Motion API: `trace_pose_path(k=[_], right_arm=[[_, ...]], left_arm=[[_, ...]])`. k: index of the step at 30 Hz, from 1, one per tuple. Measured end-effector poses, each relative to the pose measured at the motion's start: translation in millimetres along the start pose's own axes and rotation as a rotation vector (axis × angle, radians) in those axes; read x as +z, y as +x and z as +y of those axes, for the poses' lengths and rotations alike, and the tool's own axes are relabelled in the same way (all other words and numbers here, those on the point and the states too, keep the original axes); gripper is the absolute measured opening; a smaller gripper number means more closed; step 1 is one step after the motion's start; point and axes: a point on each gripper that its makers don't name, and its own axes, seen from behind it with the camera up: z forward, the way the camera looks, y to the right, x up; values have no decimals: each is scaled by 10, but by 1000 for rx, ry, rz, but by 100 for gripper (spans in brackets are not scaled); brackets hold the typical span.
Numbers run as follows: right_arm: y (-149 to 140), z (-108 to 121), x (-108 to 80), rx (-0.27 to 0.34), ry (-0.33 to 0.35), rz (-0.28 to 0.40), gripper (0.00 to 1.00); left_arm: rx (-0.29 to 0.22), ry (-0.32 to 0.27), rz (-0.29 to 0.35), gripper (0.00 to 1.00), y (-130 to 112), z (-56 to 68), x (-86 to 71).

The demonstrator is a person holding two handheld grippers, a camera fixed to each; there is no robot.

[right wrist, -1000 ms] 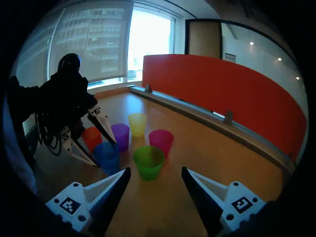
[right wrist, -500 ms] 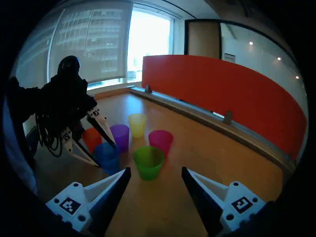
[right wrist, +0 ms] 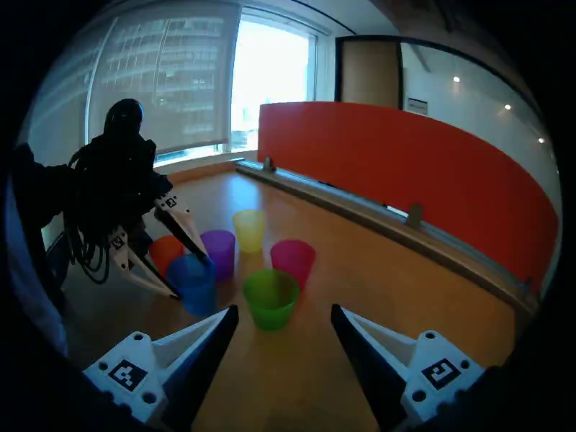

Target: Pour water

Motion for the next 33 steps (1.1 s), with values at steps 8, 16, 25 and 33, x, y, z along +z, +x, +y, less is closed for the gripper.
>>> trace_pose_path(k=[8, 16, 25, 33], right_arm=[[99, -34, -14, -3, -2, 17, 100], [184, -59, -42, -4, -6, 31, 100], [256, -97, -57, -7, -6, 43, 100], [278, -116, -48, -9, -4, 46, 100]], left_arm=[[-29, 39, 92, 89, 254, -122, -208], [-31, 90, 180, 89, 493, -265, -430], [-21, 139, 268, 89, 760, -373, -701], [-27, 173, 339, 89, 936, -448, -961]])
